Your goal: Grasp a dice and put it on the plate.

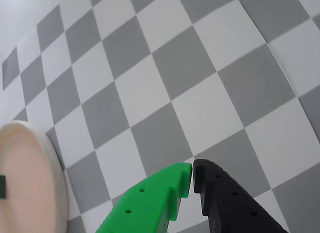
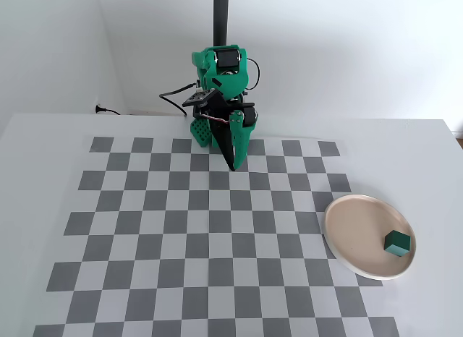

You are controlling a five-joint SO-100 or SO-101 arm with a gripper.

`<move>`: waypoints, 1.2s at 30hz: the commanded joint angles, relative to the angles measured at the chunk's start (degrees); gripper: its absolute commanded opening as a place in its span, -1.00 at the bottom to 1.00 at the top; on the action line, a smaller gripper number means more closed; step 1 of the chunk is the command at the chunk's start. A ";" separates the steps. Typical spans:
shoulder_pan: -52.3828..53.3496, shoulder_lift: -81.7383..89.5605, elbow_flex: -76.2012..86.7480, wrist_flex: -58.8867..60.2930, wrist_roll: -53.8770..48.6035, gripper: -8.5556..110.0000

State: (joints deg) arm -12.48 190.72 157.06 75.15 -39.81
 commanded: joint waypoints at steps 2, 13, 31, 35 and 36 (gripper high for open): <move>3.78 0.18 0.09 -2.46 8.44 -0.93; 13.36 0.26 8.00 -6.86 31.55 -0.93; 16.70 0.26 16.70 -9.67 40.61 -0.92; 16.70 0.26 16.70 -9.67 40.61 -0.93; 16.70 0.26 16.70 -9.67 40.61 -0.93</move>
State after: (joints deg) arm 4.31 190.28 174.64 66.53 0.70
